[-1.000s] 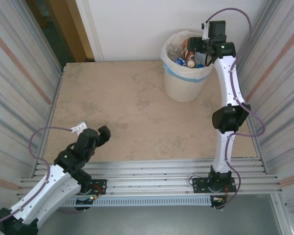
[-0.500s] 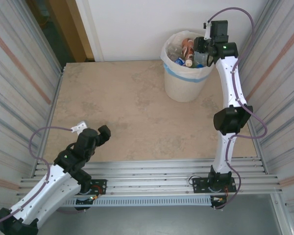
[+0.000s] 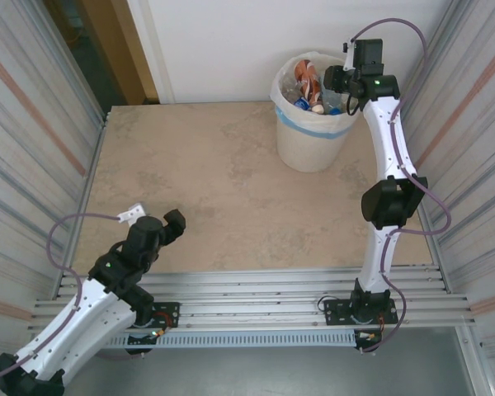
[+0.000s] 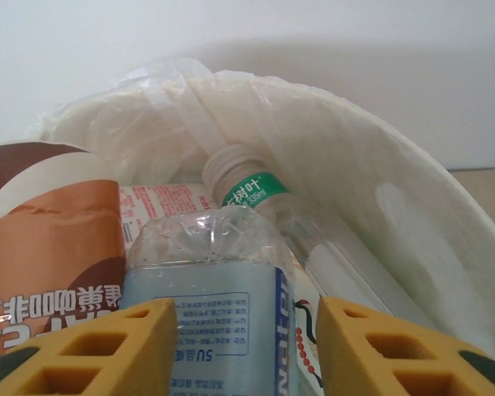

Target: Put the plastic bottles in the bin

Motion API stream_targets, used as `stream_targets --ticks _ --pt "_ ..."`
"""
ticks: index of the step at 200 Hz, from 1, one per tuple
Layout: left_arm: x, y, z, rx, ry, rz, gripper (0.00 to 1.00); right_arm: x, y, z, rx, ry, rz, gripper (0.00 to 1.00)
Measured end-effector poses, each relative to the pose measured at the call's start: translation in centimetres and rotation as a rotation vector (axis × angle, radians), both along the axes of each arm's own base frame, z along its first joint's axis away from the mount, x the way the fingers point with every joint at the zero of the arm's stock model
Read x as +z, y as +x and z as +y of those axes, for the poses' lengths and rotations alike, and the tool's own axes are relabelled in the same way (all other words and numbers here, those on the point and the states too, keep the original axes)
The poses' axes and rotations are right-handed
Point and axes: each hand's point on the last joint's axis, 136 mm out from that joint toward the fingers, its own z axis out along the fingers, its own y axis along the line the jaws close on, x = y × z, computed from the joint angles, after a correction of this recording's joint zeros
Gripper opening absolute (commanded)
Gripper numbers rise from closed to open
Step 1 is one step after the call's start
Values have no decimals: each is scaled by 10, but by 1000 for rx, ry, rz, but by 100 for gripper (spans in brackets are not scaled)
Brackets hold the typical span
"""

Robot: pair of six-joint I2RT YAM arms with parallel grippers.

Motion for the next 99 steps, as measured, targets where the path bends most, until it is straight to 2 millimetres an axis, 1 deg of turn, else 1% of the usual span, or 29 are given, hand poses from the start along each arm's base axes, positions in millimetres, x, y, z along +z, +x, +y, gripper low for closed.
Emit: stream_targets --ticks 25,45,64,79,99 --pt "1 0 0 0 -2 -2 99 2 -5 -1 0 -3 7 58" --pt "1 0 0 0 -1 -2 99 11 -12 -4 -8 -9 1 59" --pt "1 0 0 0 -2 -3 99 26 -23 -8 -22 -18 -18 61" --pt "1 0 0 -2 1 -3 99 43 -38 -13 -37 -30 -45 64" --pt "2 0 0 -6 5 -7 99 61 -60 -20 -59 -58 -74 73"
